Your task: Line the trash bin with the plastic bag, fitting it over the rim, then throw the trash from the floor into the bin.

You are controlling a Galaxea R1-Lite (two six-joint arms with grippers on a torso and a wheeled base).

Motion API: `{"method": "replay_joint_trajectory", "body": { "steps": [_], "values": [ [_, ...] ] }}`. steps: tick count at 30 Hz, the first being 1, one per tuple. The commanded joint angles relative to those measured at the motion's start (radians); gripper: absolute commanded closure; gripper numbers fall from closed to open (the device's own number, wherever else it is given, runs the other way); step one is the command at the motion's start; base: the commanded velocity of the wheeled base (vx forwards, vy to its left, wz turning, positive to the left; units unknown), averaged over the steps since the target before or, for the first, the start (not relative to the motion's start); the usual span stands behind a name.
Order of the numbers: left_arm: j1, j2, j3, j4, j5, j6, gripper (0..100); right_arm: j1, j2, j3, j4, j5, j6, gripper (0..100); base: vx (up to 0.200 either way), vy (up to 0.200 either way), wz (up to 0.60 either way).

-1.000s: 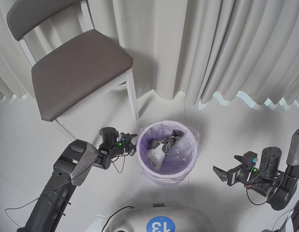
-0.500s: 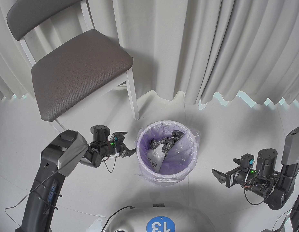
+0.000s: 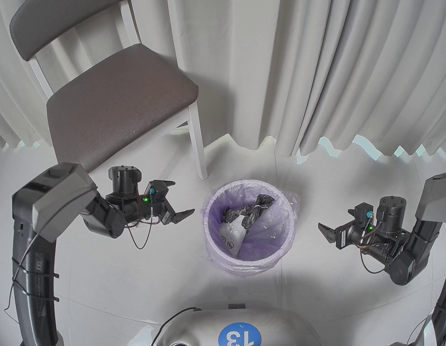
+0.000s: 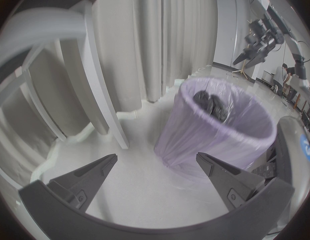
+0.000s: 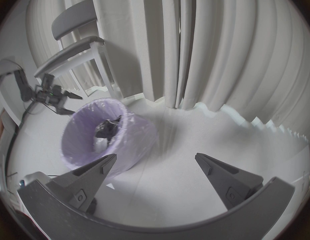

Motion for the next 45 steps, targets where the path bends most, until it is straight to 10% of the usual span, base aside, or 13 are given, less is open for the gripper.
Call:
{"method": "replay_joint_trajectory", "body": {
  "steps": [1, 9, 20, 45],
  "values": [
    [-0.059, -0.309, 0.183, -0.004, -0.007, -0.027, 0, -0.151, 0.212, -0.079, -0.115, 0.142, -0.191, 0, 0.000, 0.000, 0.00],
    [-0.151, -0.485, 0.156, 0.017, 0.111, -0.200, 0, -0.259, 0.422, -0.313, -0.170, 0.458, -0.514, 0, 0.000, 0.000, 0.00],
    [-0.149, -0.628, 0.068, 0.158, 0.493, -0.243, 0, -0.159, 0.523, -0.517, -0.090, 0.659, -0.523, 0, 0.000, 0.000, 0.00],
    [-0.117, -0.729, 0.156, 0.160, 0.595, -0.244, 0, -0.176, 0.637, -1.182, 0.618, 0.943, -0.528, 0, 0.000, 0.000, 0.00]
  ]
}}
